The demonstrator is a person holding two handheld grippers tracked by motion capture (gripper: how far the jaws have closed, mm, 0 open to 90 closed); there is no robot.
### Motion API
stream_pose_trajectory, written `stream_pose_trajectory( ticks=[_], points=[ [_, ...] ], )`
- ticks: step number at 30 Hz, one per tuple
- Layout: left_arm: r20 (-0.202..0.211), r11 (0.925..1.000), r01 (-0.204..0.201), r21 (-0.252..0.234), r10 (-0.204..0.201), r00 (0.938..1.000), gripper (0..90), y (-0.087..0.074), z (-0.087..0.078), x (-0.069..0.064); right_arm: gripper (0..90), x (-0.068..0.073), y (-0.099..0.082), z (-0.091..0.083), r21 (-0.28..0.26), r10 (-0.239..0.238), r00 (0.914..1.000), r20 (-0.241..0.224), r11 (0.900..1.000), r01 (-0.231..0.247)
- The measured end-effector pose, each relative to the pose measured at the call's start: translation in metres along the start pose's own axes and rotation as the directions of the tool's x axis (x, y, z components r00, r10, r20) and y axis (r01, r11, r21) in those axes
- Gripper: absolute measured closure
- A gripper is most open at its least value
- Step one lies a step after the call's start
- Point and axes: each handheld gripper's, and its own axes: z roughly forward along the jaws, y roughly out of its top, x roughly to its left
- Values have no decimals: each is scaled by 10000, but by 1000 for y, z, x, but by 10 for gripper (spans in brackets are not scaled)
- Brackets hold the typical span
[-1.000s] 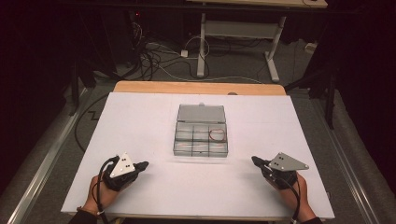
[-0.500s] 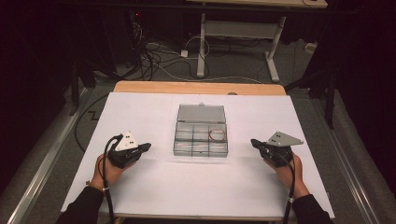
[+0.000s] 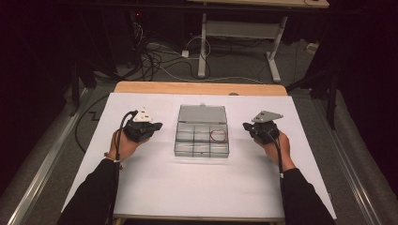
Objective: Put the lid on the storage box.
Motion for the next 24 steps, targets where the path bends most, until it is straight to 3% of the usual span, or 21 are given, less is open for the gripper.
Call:
stream_pose_trajectory(
  ticks=[12, 21, 24],
  points=[
    [-95, 9966, 539, 628, -534, 9985, 879, 18, 48, 17, 900, -3, 29, 49, 978, -269, 9996, -81, 9948, 276],
    [-12, 9905, 1080, 854, -1083, 9941, 878, 21, 75, 24, 900, -1, 34, 80, 1615, -370, 9991, -209, 9861, 399],
    [8, 9888, 1074, 1035, -1080, 9941, 878, 22, 82, 22, 900, -1, 36, 85, 1665, -356, 9991, -226, 9853, 388]
  ],
)
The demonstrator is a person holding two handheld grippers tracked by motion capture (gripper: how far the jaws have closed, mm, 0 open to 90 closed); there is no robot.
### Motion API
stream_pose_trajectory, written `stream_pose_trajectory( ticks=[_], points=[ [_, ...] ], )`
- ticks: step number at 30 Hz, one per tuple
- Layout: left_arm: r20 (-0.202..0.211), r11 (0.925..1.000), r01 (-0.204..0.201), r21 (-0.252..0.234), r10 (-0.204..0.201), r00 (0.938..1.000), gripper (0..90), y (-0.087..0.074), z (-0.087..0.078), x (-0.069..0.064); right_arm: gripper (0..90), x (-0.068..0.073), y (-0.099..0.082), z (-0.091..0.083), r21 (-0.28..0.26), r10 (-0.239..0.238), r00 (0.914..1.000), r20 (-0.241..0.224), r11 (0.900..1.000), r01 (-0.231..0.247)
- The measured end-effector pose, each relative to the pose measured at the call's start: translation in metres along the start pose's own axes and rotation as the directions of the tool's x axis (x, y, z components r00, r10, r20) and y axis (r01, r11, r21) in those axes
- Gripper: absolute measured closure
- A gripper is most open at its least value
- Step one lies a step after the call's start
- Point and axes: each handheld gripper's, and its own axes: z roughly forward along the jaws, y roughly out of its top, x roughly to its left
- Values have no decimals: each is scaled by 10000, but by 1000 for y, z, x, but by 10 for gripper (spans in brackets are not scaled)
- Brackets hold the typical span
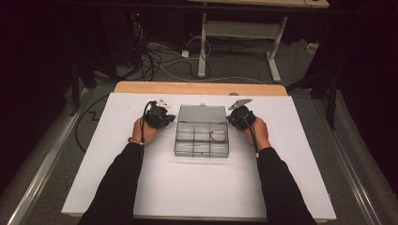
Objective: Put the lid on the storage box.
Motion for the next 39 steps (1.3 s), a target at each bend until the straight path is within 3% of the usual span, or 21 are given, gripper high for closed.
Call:
stream_pose_trajectory(
  ticks=[9, 15, 21, 28, 32, 39],
  points=[
    [169, 9999, -115, 87, 113, 9998, 878, 9, 12, -7, 900, 0, 2, 8, -70, 25, 10000, -14, 10000, -25],
    [231, 9998, 180, -18, -180, 9996, 878, 9, 13, -5, 900, -1, 1, 10, -297, 224, 9997, -25, 9993, -225],
    [123, 9997, 204, -138, -203, 9997, 878, 12, 14, -8, 900, 1, 2, 10, -498, 159, 9999, 28, 9986, -158],
    [-138, 9986, 219, -491, -226, 9996, 878, 16, 10, -8, 900, 1, 5, 3, -928, 302, 9991, 281, 9953, -274],
    [-465, 9975, 32, -713, -65, 9989, 878, 19, 5, -9, 900, 1, 7, -1, -1204, 387, 9984, 410, 9922, -336],
    [-724, 9923, -48, -1235, -41, 9974, 878, 26, -7, -9, 900, 2, 10, -10, -1687, 520, 9967, 619, 9848, -409]
  ],
)
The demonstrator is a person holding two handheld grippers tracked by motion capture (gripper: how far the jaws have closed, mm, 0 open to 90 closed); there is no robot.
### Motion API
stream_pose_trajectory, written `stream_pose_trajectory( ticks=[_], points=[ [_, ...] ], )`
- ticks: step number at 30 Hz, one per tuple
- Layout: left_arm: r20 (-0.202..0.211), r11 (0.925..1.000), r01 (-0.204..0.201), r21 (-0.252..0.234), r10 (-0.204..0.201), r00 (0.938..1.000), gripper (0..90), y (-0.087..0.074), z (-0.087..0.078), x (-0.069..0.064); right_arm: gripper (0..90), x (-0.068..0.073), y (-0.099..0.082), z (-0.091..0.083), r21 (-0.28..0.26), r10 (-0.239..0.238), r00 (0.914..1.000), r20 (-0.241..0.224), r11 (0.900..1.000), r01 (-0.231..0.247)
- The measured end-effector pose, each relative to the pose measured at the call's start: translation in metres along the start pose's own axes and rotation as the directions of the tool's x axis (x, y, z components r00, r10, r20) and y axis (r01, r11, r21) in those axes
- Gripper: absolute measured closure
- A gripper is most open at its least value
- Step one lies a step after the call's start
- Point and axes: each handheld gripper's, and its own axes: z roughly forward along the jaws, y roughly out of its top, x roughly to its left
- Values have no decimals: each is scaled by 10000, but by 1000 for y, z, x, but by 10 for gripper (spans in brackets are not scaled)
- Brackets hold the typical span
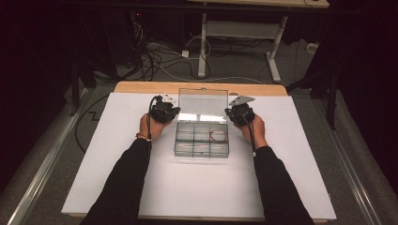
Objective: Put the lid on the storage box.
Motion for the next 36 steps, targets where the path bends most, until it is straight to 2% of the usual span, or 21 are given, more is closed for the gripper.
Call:
stream_pose_trajectory(
  ticks=[12, 15, 21, 29, 32, 36],
  points=[
    [-507, 9981, -555, -271, 541, 9972, 878, 10, -12, -6, 900, 1, 7, -14, -643, 265, 9995, 192, 9976, -252],
    [-597, 9975, -589, -392, 565, 9966, 878, 13, -15, -7, 900, 2, 9, -17, -759, 255, 9994, 225, 9968, -238],
    [-713, 9957, -781, -491, 745, 9947, 878, 18, -20, -9, 900, 2, 14, -24, -1068, -47, 9994, 352, 9942, 84],
    [-853, 9934, -909, -698, 849, 9927, 878, 26, -32, -13, 900, 5, 21, -36, -1318, 67, 9989, 469, 9913, -5],
    [-916, 9923, -992, -742, 923, 9915, 878, 29, -37, -14, 900, 6, 24, -40, -1427, 95, 9986, 511, 9898, -22],
    [-1185, 9904, -1192, -696, 1105, 9868, 878, 32, -41, -16, 900, 7, 26, -44, -1509, 116, 9980, 626, 9885, -20]
  ],
)
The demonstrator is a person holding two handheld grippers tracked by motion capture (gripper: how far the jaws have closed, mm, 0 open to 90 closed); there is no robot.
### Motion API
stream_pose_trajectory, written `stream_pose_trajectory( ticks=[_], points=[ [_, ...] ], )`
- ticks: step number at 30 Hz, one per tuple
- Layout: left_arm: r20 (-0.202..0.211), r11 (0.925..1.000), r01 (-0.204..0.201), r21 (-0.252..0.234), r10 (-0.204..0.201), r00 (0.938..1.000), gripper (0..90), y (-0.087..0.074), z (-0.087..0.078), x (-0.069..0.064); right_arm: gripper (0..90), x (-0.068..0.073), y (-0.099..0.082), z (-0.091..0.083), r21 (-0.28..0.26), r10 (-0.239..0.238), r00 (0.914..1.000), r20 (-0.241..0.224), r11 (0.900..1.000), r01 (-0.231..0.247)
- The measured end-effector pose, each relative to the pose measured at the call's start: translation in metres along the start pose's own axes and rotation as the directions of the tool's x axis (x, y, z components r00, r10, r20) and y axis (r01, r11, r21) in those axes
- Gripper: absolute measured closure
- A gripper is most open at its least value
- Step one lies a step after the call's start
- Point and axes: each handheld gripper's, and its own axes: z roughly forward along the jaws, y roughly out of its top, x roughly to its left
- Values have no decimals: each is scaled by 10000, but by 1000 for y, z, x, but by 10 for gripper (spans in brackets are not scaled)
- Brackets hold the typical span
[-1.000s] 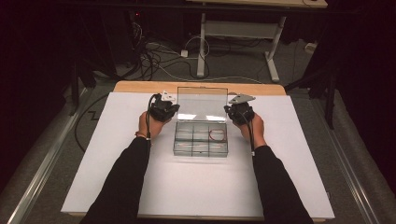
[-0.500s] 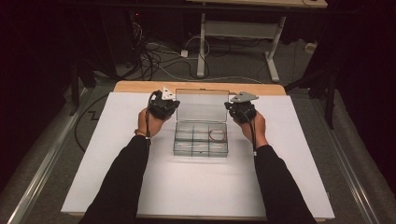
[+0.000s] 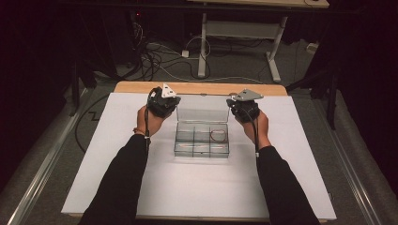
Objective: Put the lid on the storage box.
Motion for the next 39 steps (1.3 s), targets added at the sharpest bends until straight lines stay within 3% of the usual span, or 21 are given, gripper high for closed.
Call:
stream_pose_trajectory(
  ticks=[17, 39],
  points=[
    [-118, 9999, -124, -6, 124, 9999, 877, 5, -9, -3, 900, 5, 7, -9, -187, -107, 9988, 488, 9998, 116],
    [-324, 9998, -109, 162, 114, 9994, 878, 9, -15, -7, 900, 13, 13, -18, -217, 227, 9935, 1117, 9996, -204]
  ],
)
